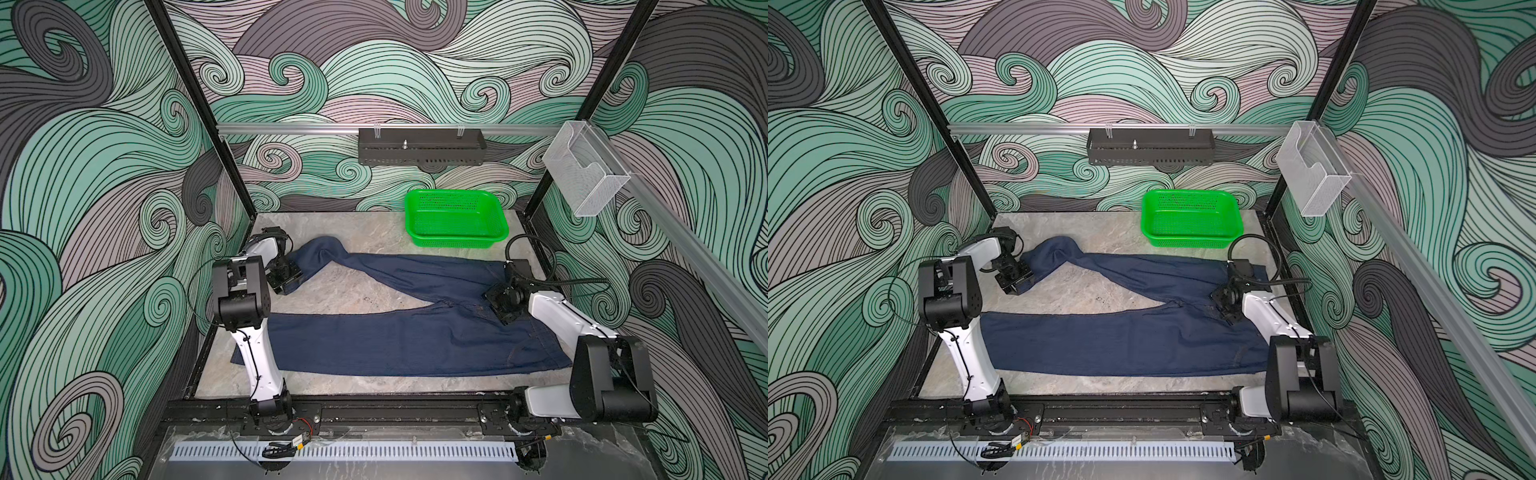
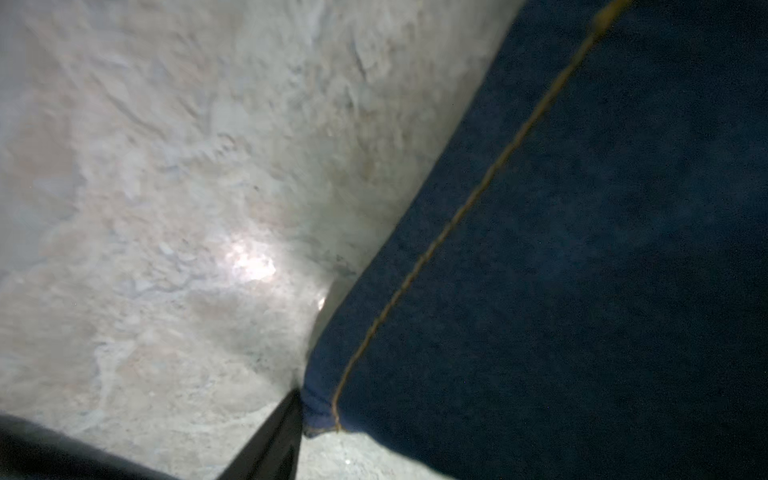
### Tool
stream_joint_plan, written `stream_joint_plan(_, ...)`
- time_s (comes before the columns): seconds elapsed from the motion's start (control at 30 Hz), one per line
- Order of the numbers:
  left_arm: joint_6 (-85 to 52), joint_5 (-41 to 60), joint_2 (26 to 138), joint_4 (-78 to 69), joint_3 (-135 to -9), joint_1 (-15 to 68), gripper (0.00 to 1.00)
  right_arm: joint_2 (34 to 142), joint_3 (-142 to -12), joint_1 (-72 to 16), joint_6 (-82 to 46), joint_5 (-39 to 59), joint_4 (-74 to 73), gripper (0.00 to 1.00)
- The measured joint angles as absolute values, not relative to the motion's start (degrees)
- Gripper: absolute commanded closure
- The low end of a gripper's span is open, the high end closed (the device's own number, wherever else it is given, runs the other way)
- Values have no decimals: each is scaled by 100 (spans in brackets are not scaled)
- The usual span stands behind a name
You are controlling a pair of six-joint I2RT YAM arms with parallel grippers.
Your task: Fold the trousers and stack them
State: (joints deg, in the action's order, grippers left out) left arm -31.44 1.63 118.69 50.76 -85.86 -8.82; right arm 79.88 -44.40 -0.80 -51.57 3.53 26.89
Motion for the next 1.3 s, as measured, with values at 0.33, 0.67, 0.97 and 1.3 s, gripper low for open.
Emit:
stream_joint_plan(0.33, -3092, 47, 12189, 5325, -9067, -882, 84, 8003, -4440, -78, -5157, 353, 2674, 34)
stream_joint_plan(0.67, -2886, -152, 12232, 5913, -9972, -888, 100, 8119, -4541, 3, -5137, 351, 2700, 34)
stream_joint_plan(0.97, -2377, -213, 11937, 6626, -11187, -1041, 100, 8571, -5002, 32, -5135, 349, 2683, 34)
stream_joint_plan(1.3, -2180, -301, 11959, 6914, -11192, -1514, 100, 9295, -5127, 443, -5094, 311, 2714, 34)
